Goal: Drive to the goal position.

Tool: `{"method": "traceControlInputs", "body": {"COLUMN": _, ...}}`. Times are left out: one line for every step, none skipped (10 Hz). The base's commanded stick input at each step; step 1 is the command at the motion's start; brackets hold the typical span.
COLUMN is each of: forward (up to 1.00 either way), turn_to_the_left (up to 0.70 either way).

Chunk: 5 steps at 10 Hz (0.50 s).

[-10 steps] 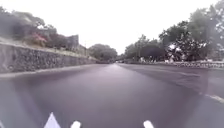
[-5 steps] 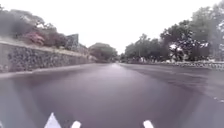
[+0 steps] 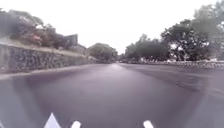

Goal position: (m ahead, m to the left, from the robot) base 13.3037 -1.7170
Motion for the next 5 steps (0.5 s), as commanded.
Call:
{"method": "traceControlInputs", "body": {"forward": 0.7, "turn_to_the_left": 0.0}}
{"method": "traceControlInputs", "body": {"forward": 0.7, "turn_to_the_left": 0.0}}
{"method": "traceControlInputs", "body": {"forward": 0.7, "turn_to_the_left": 0.0}}
{"method": "traceControlInputs", "body": {"forward": 0.7, "turn_to_the_left": 0.0}}
{"method": "traceControlInputs", "body": {"forward": 0.7, "turn_to_the_left": 0.0}}
